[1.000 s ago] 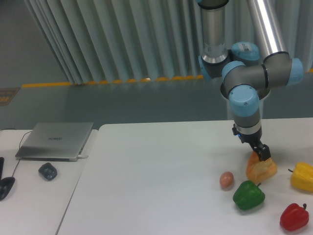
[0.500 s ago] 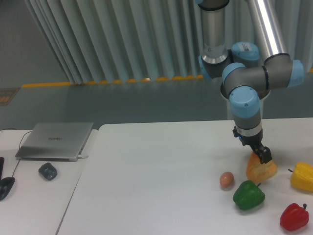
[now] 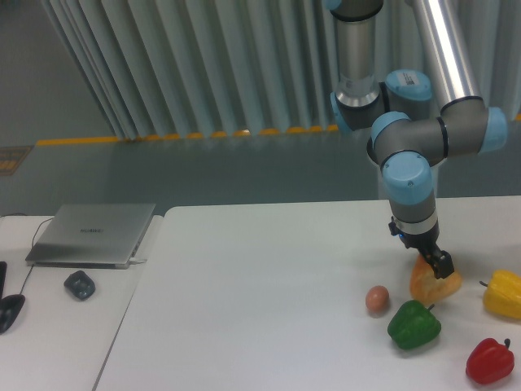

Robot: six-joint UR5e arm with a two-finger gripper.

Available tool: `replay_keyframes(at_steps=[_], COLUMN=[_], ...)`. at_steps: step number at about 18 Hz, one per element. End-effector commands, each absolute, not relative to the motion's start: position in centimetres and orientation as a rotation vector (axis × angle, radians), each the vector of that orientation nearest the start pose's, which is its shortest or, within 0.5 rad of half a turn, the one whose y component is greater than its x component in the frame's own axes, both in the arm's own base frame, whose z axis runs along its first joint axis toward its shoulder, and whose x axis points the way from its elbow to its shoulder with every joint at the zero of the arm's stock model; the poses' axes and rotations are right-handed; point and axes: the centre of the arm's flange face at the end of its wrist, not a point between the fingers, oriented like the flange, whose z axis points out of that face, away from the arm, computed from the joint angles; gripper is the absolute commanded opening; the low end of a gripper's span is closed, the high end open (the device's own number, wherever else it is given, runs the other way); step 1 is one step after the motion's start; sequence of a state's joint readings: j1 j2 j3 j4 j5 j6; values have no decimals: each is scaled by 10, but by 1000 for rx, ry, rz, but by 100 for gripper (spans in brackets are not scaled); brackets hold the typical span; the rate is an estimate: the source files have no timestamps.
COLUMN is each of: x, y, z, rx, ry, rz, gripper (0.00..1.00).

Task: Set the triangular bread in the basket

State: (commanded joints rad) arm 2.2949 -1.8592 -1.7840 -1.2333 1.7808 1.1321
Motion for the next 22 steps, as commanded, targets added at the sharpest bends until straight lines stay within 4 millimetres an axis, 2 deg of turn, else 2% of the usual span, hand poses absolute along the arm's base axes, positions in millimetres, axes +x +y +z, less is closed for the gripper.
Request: replay_keyframes(at_steps=[1, 2, 4, 7, 12, 15, 18, 19, 22], x=[-279, -279, -279, -280, -284, -287, -287, -295, -319], y=[484, 485, 484, 484, 490, 498, 494, 488, 473], z=[268, 269, 269, 271, 288, 321, 349, 368, 400], rx=[-3334, -3334, -3335, -3341, -3314, -3258, -3189, -3158, -3080], ry=[724, 723, 727, 726, 712, 689, 643, 596, 480], rz=[-7, -5, -2, 12, 53, 106, 115, 132, 106], gripper=[78, 63, 41, 16, 0, 0, 0, 0, 0])
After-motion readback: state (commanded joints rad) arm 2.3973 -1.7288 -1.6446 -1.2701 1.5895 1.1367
